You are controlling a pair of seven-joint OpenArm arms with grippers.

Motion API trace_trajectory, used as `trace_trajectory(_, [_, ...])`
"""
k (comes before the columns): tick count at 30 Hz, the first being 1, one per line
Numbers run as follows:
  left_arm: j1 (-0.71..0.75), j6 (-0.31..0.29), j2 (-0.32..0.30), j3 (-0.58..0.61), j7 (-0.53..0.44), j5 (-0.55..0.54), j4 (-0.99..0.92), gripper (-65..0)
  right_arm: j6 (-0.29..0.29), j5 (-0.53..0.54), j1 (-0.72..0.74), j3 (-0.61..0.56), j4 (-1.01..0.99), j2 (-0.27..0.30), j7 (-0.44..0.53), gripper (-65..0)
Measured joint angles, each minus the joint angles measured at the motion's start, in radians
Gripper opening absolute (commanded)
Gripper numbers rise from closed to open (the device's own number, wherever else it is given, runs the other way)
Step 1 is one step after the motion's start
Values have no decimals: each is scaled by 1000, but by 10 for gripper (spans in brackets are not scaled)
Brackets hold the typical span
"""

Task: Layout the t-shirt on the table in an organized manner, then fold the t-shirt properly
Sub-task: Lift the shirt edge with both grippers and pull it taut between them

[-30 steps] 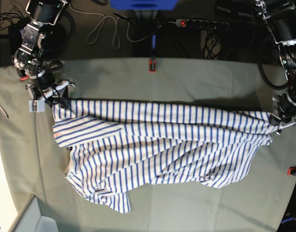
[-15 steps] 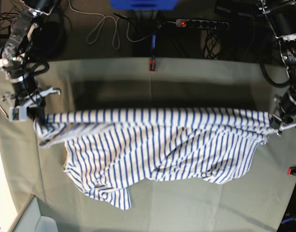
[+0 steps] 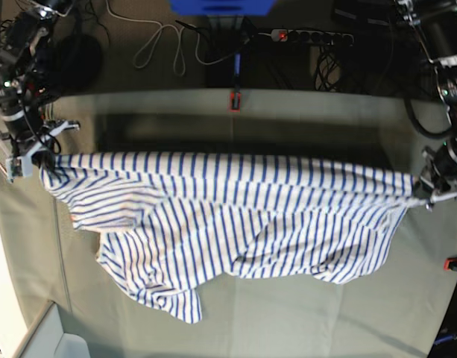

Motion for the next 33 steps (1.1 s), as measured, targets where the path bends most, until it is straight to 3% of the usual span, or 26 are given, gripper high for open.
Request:
trace_trajectory(6, [103,0,7,-67,-2,-2,0,-649,3,-1,-111,0,-5,-24,17,-650])
trace_trajectory(12, [176,0,10,-73,-3,0,-6,-649,3,3,-179,-6,-35,-27,149,-650])
trace_trajectory(18, [188,0,27,-73,-14,0,-78,-649,3,-3,-183,-3,-179,-29,210,-650])
trace_trajectory(33, [200,0,29,-73,-10,1,-103,-645,3,-2,-208,-2,-200,-29,223,-646])
